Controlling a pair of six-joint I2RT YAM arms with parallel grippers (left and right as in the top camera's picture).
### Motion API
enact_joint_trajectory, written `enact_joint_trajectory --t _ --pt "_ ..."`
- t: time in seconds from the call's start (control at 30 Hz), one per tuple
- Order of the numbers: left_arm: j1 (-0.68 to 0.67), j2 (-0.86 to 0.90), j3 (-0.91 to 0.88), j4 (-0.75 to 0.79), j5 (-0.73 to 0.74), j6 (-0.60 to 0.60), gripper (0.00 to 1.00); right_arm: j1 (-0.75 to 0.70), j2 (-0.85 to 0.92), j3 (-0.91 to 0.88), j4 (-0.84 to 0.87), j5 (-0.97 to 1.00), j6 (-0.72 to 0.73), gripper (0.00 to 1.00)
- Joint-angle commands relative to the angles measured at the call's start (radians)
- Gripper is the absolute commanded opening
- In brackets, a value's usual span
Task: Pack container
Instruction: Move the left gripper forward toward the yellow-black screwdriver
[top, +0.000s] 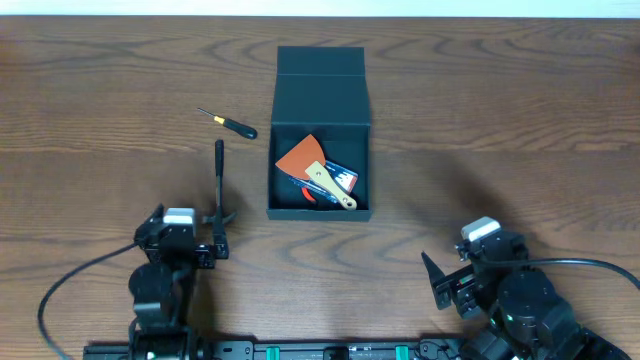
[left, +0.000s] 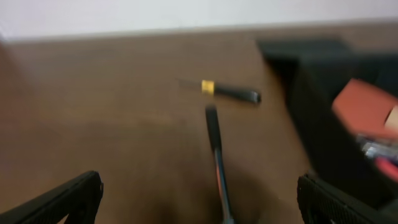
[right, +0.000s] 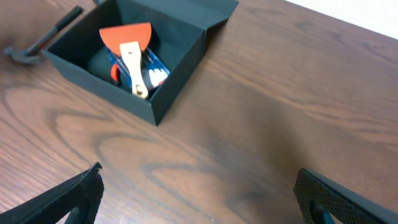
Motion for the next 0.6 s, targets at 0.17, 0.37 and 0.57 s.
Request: enact_joint_trajectory --t 0.17,0.37,0.57 --pt "0.005 0.257 0.011 0.41 -0.012 0.018 0.98 -0.006 -0.003 -0.004 -0.055 0.014 0.014 0.99" --pt "0.005 0.315 0.011 0.58 -0.012 0.018 0.99 -0.006 -0.003 -0.004 -0.064 0.014 0.014 0.99" --pt "0.0 0.317 0.082 0.56 -0.011 0.008 0.98 -0.006 -0.003 -0.004 -0.064 0.014 0.014 0.99"
